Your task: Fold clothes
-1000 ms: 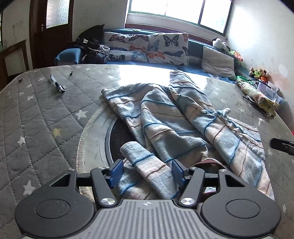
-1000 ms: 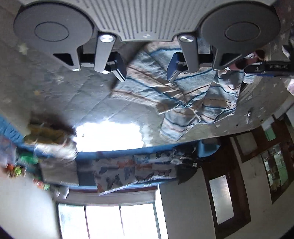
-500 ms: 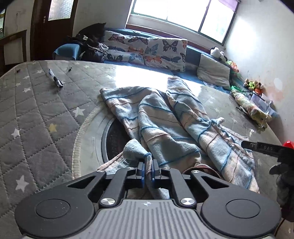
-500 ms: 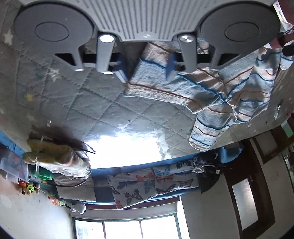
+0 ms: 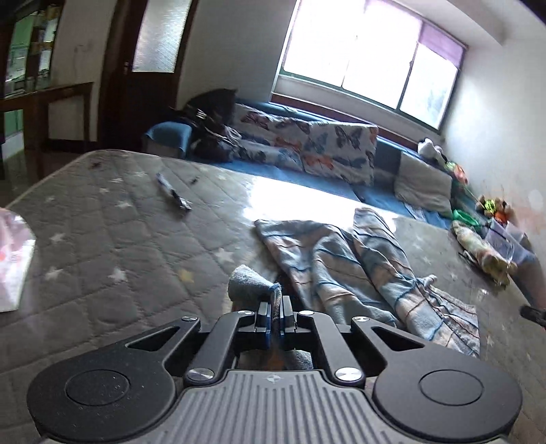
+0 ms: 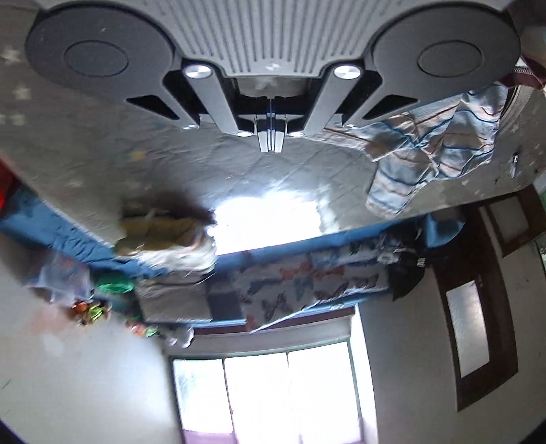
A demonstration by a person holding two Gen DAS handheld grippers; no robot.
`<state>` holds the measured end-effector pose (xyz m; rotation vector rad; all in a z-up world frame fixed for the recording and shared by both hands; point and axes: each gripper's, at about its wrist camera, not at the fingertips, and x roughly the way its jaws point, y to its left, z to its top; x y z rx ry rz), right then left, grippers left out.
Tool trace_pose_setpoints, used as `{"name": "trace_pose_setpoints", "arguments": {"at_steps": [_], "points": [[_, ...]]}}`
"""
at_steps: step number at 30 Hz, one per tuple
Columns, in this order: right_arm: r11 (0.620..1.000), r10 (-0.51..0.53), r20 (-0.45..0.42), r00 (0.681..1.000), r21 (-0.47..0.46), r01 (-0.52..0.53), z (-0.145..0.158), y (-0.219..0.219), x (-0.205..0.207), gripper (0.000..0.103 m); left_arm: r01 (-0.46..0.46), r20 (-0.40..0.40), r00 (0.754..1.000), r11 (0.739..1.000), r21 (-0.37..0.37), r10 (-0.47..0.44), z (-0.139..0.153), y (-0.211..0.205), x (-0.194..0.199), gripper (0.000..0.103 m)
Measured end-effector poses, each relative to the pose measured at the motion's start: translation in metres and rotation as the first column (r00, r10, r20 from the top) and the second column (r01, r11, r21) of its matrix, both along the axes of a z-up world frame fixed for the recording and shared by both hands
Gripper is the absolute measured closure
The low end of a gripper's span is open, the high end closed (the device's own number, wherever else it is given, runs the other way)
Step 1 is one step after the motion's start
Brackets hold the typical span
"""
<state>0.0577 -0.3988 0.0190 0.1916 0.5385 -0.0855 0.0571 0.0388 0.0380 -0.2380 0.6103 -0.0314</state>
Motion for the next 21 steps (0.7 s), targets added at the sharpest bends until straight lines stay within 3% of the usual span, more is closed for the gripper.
{"name": "trace_pose_setpoints", "arguments": {"at_steps": [3,7,11,15,19,21], "points": [[0.998,0.025,-0.019,0.999,0.063,-0.024,0.001,-0.007,-0.012,0.1,-0.042,0.017,0.999,0.999,0.006,0.042,0.003,0.012,-0.015,0.098],[0.995,0.081,-0.059,0.995,0.069,-0.077,-0.01,0.003,-0.002,0.091,-0.09,0.017,0.996,0.996,0.007,0.09,0.0,0.029,-0.033,0.099],[0.99,0.124,-0.098,0.987,0.079,-0.117,-0.024,0.019,0.021,0.07,-0.125,-0.001,0.992,0.992,0.013,0.125,-0.007,0.041,-0.042,0.099],[0.994,0.106,-0.146,0.984,0.056,-0.098,-0.041,0.033,0.051,0.068,-0.15,-0.026,0.988,0.989,0.012,0.15,-0.015,0.048,-0.043,0.099],[0.997,0.082,-0.16,0.984,0.017,-0.08,-0.053,0.046,0.069,0.072,-0.164,-0.032,0.986,0.986,0.013,0.164,-0.017,0.054,-0.045,0.099],[0.996,0.085,-0.16,0.983,0.0,-0.086,-0.056,0.054,0.07,0.1,-0.17,-0.034,0.985,0.985,0.016,0.17,-0.018,0.055,-0.046,0.099]]}}
